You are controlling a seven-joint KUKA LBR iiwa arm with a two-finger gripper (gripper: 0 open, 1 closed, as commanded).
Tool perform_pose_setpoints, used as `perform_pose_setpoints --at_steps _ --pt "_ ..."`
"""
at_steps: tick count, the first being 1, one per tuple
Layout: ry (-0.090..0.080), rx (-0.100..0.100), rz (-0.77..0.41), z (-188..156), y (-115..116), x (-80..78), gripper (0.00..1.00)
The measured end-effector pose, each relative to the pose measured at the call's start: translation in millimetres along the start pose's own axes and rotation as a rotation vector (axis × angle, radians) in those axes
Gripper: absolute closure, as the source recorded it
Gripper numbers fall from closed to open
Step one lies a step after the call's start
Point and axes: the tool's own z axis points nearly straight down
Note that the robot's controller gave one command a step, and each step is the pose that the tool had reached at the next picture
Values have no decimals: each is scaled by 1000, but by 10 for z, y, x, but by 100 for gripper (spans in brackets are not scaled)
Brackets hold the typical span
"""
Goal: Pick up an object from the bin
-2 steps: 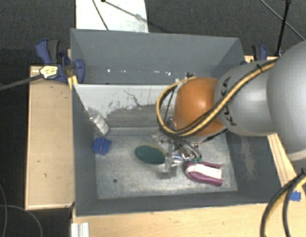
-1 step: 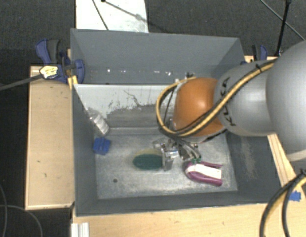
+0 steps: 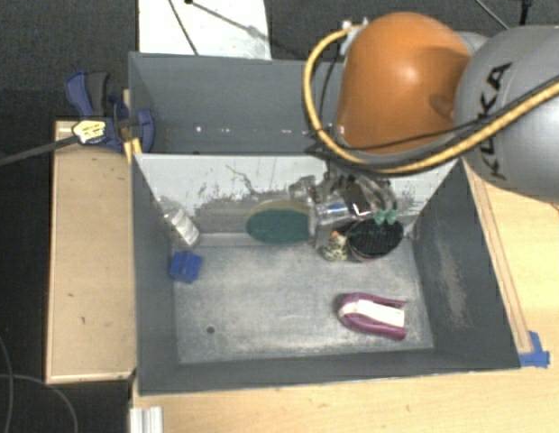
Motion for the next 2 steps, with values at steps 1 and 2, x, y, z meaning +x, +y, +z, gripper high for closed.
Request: perform_pose_setpoints --at_steps 1,2 --pt "11 0 -7 24 -116 140 100" --pt "14 -1 -41 333 -235 446 100"
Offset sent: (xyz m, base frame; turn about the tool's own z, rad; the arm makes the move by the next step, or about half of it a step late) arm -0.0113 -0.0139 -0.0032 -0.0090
